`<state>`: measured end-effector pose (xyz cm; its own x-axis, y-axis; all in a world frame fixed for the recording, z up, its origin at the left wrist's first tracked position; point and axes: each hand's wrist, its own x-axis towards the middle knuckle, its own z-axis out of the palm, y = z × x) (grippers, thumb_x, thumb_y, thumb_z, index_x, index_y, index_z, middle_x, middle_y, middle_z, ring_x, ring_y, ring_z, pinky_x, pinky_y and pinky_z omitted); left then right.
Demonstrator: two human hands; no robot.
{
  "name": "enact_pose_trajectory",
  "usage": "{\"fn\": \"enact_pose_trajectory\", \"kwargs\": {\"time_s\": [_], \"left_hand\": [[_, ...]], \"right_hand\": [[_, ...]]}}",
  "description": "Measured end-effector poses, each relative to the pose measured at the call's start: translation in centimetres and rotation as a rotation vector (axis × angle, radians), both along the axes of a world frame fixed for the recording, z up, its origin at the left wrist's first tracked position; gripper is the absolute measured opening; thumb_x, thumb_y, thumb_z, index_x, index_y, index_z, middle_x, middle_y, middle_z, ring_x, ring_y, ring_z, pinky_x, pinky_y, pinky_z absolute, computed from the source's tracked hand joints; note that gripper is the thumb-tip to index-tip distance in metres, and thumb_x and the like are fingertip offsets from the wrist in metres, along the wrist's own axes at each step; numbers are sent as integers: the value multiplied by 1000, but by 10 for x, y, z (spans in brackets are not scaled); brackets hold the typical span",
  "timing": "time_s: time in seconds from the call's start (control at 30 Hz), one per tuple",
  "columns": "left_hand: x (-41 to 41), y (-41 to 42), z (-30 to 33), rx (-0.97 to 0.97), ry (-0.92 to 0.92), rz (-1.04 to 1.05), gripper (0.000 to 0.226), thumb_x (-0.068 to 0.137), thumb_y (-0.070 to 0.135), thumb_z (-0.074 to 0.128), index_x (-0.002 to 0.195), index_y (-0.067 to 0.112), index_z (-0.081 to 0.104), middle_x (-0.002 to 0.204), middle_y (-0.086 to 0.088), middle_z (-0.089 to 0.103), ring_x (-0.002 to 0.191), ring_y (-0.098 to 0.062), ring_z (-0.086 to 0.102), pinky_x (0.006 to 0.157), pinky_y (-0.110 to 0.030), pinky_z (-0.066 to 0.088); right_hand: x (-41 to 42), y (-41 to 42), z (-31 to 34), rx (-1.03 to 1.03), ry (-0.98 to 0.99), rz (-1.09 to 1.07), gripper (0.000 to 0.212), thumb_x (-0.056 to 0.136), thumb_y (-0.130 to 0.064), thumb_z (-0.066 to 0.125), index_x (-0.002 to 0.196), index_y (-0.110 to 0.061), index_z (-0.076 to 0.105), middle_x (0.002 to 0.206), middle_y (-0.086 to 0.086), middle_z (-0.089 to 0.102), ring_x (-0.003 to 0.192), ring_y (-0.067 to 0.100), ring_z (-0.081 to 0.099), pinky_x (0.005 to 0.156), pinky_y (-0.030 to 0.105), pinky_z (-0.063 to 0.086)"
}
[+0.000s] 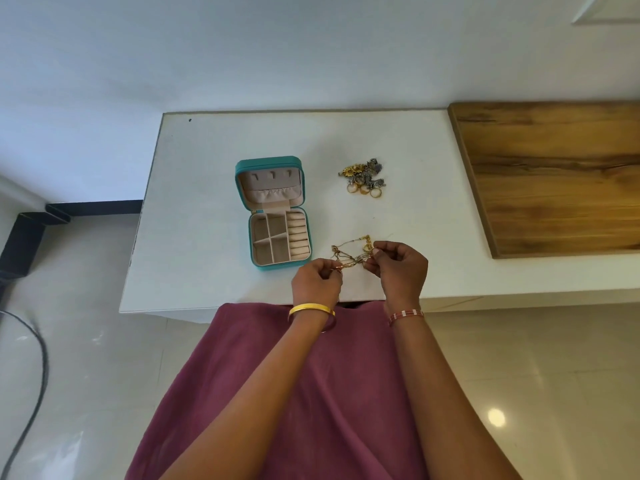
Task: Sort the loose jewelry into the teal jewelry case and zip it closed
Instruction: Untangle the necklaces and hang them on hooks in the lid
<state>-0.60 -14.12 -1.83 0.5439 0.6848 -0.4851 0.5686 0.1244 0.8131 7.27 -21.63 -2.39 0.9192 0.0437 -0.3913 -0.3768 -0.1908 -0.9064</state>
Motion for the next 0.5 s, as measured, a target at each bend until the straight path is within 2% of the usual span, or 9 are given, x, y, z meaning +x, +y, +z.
{"fn": "enact_pose_trajectory", "kwargs": {"time_s": [0.17,0.23,0.33,0.43,0.5], "left_hand": [[12,-8,-3,70,2,-31,19,83,3,53,91,10,69,87,-13,71,85,-26,66,89,-36,52],[14,-8,-1,111,18,-56,21,85,4,53,98,9,69,97,-11,71,93,-22,65,90,-23,46],[13,-5,1,157,33,-70,23,87,8,53,105,9,67,109,-7,68,99,-16,61,78,-7,33],[6,-1,4,185,24,-54,25,87,8,53,109,10,65,113,-6,67,90,-9,58,74,-4,31],[0,2,7,208,-6,-27,25,87,7,52,108,10,65,111,-6,67,86,-6,55,74,-3,32]], "right_hand": [[2,-4,-13,-116,-17,43,17,82,7,56,83,-6,67,73,10,65,56,14,62,67,29,57],[1,-4,-16,-151,-16,79,17,82,7,56,85,-4,68,76,10,65,56,13,61,69,29,56],[0,-4,-18,-200,-32,111,17,81,6,55,88,-1,68,77,9,65,58,14,61,72,31,54],[-1,-4,-15,-260,-112,113,19,82,5,53,90,-3,68,82,12,68,67,24,65,70,29,52],[-2,-2,-12,-280,-183,114,20,82,4,53,89,-6,68,88,13,69,76,28,67,74,33,54]]}}
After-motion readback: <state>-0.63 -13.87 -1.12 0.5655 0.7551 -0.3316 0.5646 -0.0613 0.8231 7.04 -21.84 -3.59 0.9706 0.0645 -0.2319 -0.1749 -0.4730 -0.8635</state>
